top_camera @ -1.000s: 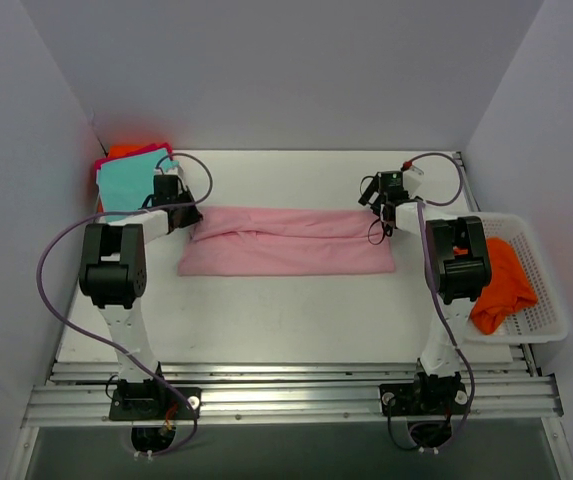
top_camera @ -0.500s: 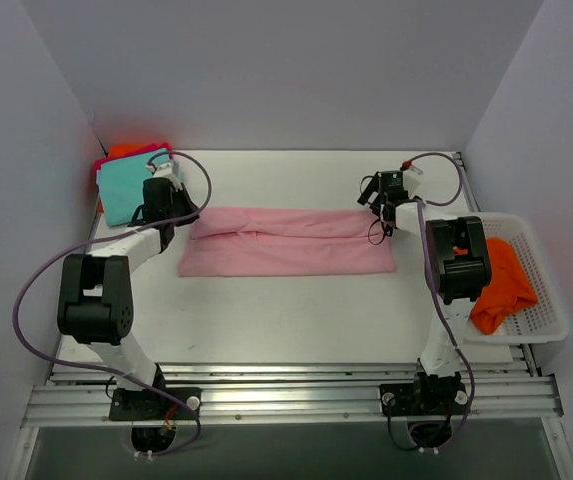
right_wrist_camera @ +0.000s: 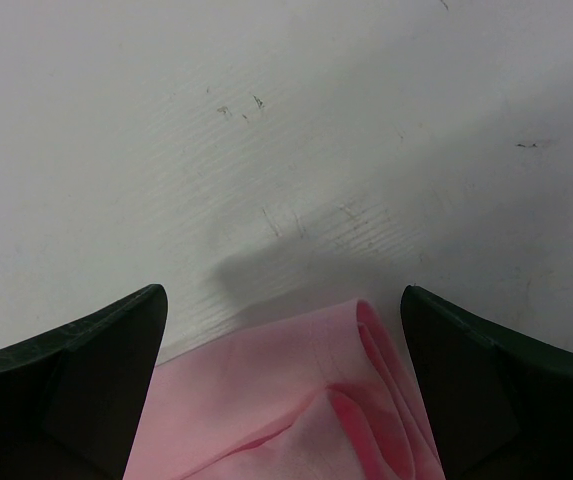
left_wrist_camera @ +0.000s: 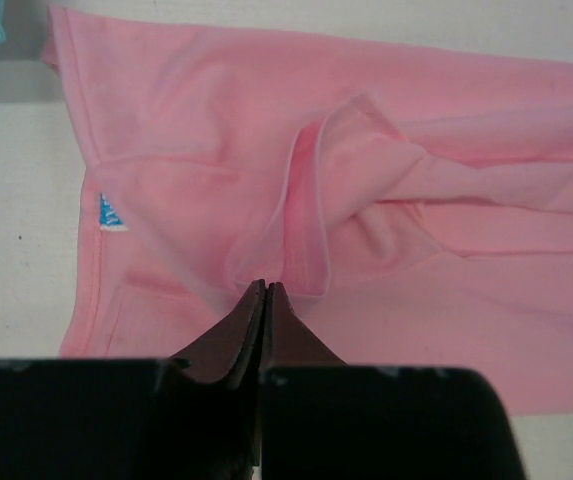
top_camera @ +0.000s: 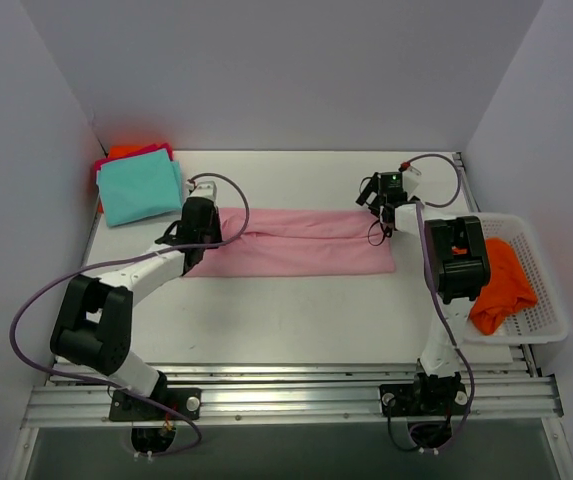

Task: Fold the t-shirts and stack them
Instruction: Fold the other side of the tshirt into a rectangle

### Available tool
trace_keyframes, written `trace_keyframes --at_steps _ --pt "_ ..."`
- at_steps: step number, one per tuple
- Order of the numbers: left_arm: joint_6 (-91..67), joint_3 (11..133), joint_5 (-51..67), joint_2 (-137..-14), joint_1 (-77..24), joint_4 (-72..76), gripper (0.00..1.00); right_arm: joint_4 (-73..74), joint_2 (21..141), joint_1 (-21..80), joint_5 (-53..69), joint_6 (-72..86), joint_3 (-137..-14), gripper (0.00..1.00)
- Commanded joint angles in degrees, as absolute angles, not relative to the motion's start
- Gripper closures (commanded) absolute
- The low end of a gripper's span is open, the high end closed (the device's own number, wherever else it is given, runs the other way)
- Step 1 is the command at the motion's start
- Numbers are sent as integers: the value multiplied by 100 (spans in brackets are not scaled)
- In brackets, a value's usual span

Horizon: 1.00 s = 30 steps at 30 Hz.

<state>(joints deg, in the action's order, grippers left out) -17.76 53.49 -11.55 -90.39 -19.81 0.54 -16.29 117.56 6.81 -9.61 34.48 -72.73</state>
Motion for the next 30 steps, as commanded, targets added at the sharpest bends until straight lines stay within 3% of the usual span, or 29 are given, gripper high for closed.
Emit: trace_keyframes --at_steps 1,4,5,6,8,10,13,15,19,23,26,27,28,30 --pt "-1862 5344 -2116 -8675 -2179 -770 96 -1687 11786 686 -914 3472 -7225 0" --pt "-2082 5510 -2863 -8684 -2424 -1587 90 -1723 11725 694 -870 3480 -7172 0" --pt "-2179 5563 -3387 -8701 -2513 -1808 85 -1723 11707 694 -853 3480 -7163 0" --pt "-2319 5633 -3671 -8710 -2592 -2089 72 -1714 11690 686 -844 3480 -7163 0" --pt "-2829 5914 -4242 -8771 -2759 -2950 8 -1723 11654 694 -835 3481 -7154 0" --pt "-3075 6064 -5042 -8771 -2873 -3539 3 -1723 11646 694 -835 3489 -7146 0" --pt "-3034 5995 -5318 -8561 -2909 -3167 6 -1731 11680 686 -844 3481 -7154 0" --pt "-2823 5802 -5012 -8280 -2813 -2379 6 -1714 11707 686 -835 3472 -7172 0" --pt "-1980 5546 -3179 -8085 -2304 -820 6 -1705 11768 686 -870 3463 -7207 0" --pt "-1969 6098 -2657 -9083 -1671 -361 1 -1723 11830 686 -861 3454 -7233 0" --pt "-2021 6958 -1885 -10128 -1266 -369 25 -1688 11900 677 -870 3437 -7295 0" --pt "-2021 7474 -1707 -10386 -1205 -508 43 -1688 11926 685 -879 3428 -7330 0" --pt "-2048 7749 -1531 -10667 -1161 -623 97 -1679 11944 686 -905 3419 -7339 0" --pt "-2039 8207 -1117 -11336 -1151 -817 98 -1661 11979 677 -923 3402 -7365 0"
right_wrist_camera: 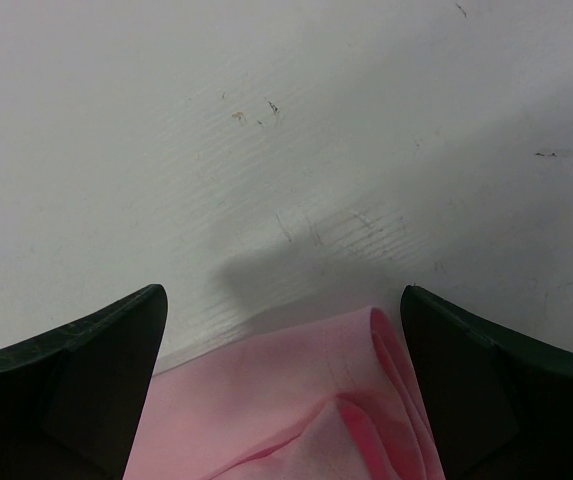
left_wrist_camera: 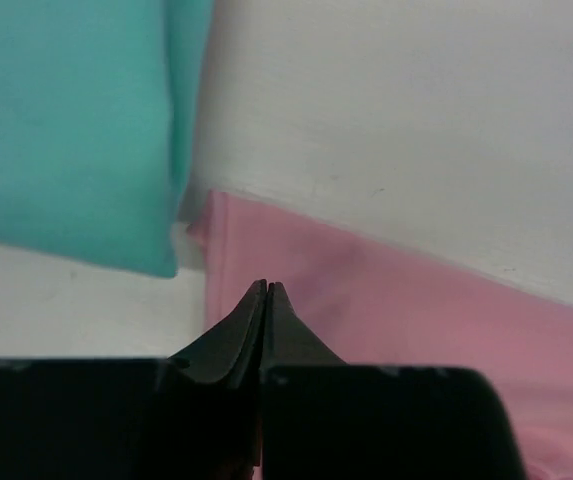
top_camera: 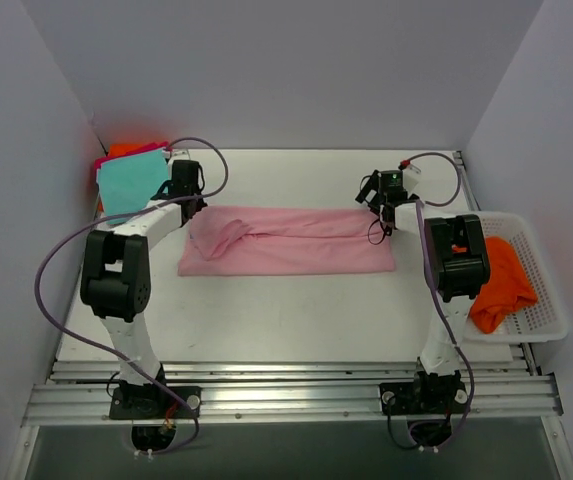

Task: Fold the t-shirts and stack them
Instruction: Fold the other side of the tshirt into a rectangle

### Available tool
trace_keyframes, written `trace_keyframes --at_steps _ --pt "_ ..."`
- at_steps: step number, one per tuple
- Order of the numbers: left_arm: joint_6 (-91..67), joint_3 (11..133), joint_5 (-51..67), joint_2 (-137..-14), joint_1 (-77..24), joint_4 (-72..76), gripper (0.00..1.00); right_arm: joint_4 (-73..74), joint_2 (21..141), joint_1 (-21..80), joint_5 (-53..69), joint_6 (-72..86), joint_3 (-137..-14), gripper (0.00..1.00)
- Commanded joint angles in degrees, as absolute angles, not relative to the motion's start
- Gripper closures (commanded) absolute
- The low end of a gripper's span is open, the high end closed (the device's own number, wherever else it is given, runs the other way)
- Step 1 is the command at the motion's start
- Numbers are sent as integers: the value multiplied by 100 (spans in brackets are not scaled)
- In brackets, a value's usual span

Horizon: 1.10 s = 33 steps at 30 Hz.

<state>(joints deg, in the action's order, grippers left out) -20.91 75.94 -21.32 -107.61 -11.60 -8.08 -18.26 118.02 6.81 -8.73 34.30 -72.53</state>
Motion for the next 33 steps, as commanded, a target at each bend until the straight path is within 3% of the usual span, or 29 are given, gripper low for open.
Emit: trace_keyframes --at_steps 1,7,20,33 --pt "-2030 8461 -968 -11486 -1177 -809 98 -1652 12006 677 -940 3393 -7391 0" --pt "-2127 8491 -326 -11865 -1186 -519 98 -1600 12094 659 -984 3366 -7479 0" --pt "-2171 7112 158 -10995 -1257 246 98 -1600 12120 668 -993 3366 -7506 0" --pt "-1960 6917 -387 -10424 -1459 325 98 -1600 12111 668 -967 3366 -7471 0"
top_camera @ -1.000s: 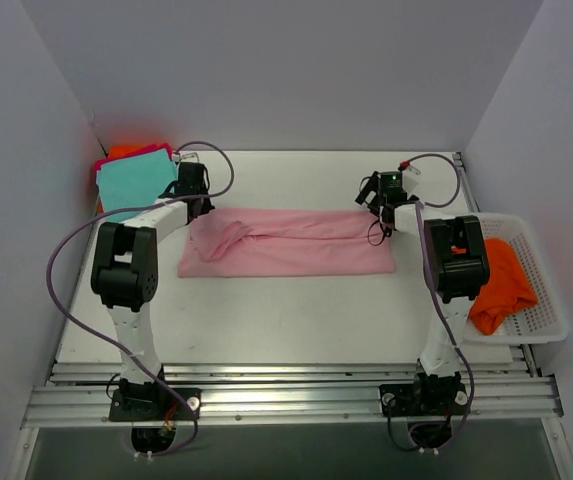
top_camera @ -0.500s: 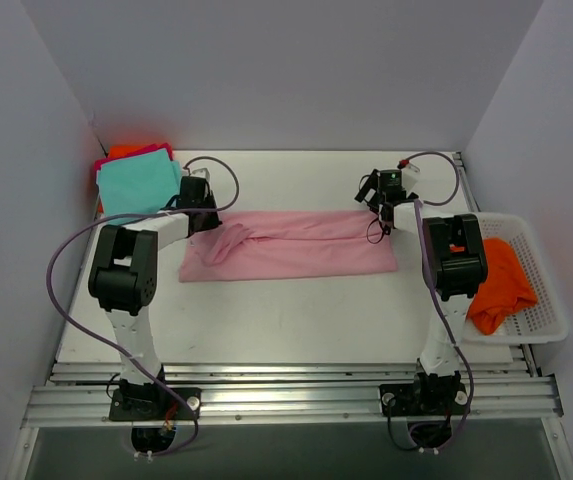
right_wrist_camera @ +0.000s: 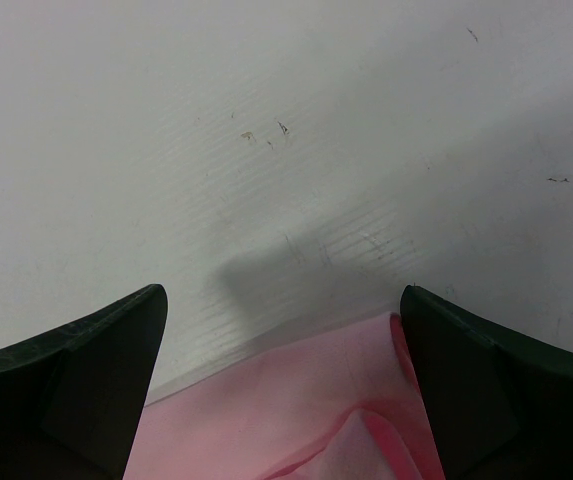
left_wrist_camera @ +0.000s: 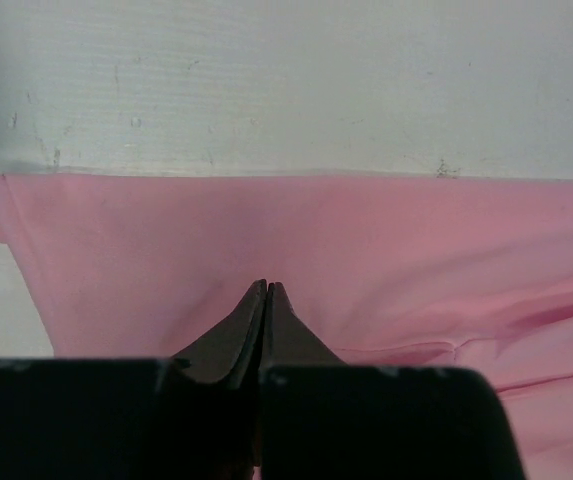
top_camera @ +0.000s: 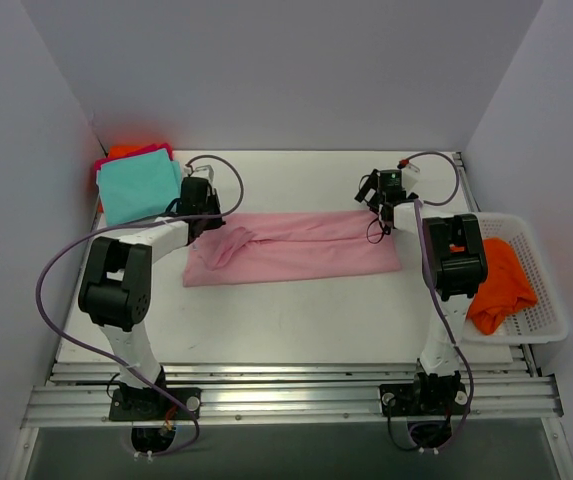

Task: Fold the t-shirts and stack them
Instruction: Fold the other side of the tshirt into a rectangle

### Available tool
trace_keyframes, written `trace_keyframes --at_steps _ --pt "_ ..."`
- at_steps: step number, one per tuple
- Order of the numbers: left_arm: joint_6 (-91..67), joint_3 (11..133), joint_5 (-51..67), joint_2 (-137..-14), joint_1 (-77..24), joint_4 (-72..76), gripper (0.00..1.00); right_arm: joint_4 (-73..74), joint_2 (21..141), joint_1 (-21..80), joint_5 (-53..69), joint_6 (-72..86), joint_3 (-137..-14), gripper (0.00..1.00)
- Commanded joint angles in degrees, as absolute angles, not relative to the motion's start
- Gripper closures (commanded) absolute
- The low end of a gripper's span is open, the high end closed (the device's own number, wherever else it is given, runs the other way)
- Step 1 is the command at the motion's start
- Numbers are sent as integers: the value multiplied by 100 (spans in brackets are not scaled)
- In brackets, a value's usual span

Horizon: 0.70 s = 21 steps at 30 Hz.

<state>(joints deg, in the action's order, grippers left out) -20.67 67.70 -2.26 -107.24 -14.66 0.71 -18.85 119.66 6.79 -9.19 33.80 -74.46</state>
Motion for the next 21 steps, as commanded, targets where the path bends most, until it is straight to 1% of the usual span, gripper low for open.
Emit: trace_keyframes --at_steps 1,7,10,13,17,21 --pt "-1951 6969 -422 -10424 -1476 264 98 -1600 12111 677 -975 3366 -7479 0" --pt "-1890 7075 -519 -10520 -1494 228 98 -1608 12111 677 -975 3357 -7479 0" --pt "-1951 7014 -125 -10573 -1503 386 98 -1600 12129 677 -976 3357 -7506 0" --pt "-1995 6952 0 -10617 -1617 457 98 -1582 12155 677 -1002 3349 -7532 0" --pt "-2004 6733 0 -10626 -1872 545 98 -1564 12155 677 -1020 3340 -7550 0" --pt "-2127 6163 0 -10539 -2126 816 98 -1556 12173 686 -1020 3340 -7576 0"
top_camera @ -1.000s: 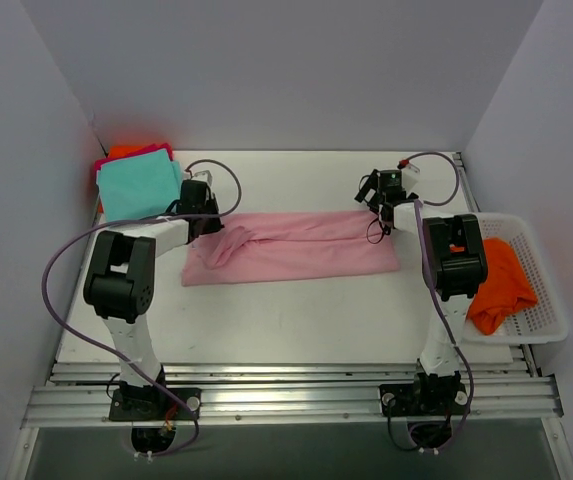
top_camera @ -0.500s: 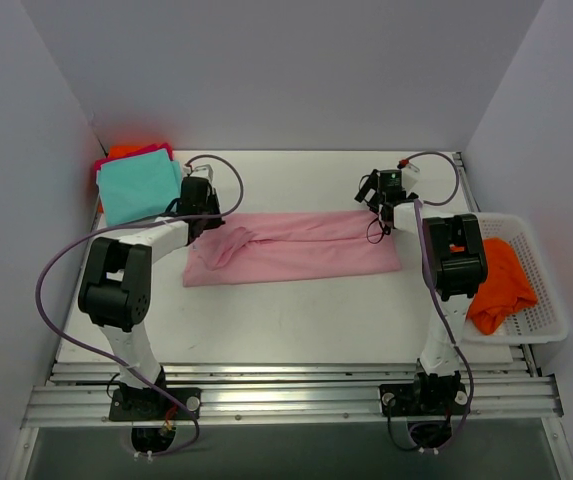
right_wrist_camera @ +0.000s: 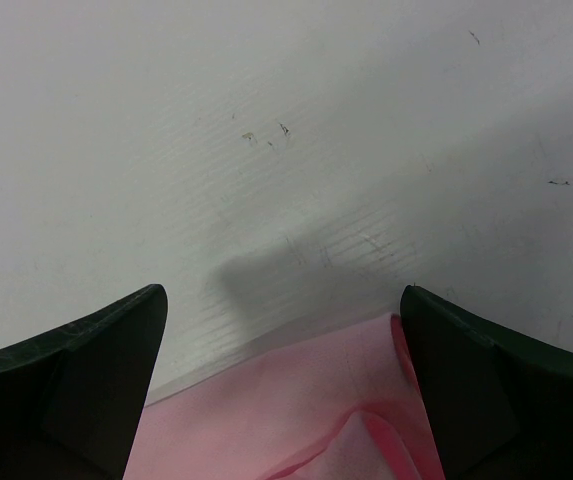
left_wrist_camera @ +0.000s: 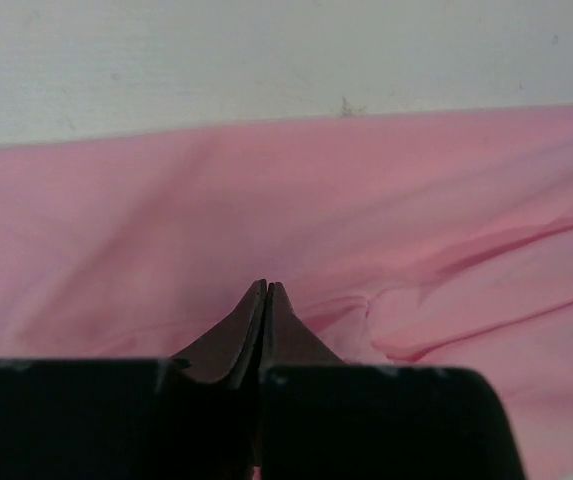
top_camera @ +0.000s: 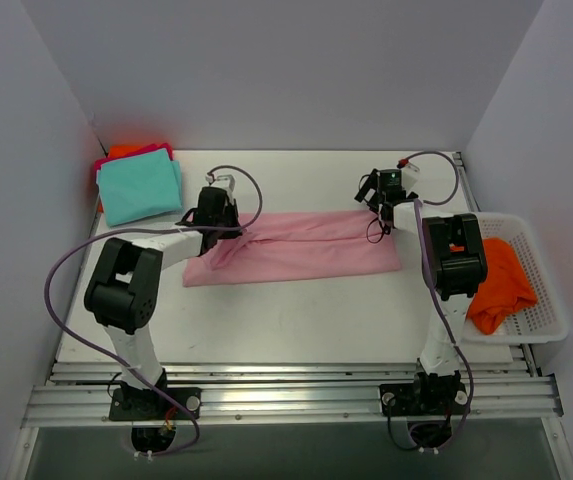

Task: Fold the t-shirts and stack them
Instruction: Fold the other side of the tshirt into a rectangle

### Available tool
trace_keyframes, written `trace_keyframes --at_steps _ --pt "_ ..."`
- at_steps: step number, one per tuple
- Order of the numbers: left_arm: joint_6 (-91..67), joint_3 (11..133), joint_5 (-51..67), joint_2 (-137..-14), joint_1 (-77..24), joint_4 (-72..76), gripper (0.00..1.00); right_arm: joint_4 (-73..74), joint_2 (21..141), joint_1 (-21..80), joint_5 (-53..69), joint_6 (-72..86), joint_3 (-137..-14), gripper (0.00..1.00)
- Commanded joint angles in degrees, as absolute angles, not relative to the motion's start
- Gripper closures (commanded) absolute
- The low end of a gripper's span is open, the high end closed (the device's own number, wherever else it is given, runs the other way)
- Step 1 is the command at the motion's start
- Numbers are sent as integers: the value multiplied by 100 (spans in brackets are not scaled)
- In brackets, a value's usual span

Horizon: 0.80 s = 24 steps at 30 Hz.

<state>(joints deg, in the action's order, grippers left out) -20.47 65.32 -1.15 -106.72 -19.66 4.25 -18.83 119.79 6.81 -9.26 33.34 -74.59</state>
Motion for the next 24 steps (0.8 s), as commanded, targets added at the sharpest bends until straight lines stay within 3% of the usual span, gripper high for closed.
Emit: trace_keyframes --at_steps 1,6,14,24 --pt "-2144 6074 78 -10521 -2170 817 98 -1556 12182 686 -1020 3340 -7576 0" --pt "-2276 5591 53 -10197 -2609 669 98 -1556 12182 686 -1020 3340 -7576 0" --pt "-2566 5002 -1290 -8975 -3848 18 98 -1538 12190 686 -1020 3331 -7585 0" --pt "-3313 4228 -3287 -7400 -3711 -298 98 -1564 12182 694 -984 3340 -7576 0"
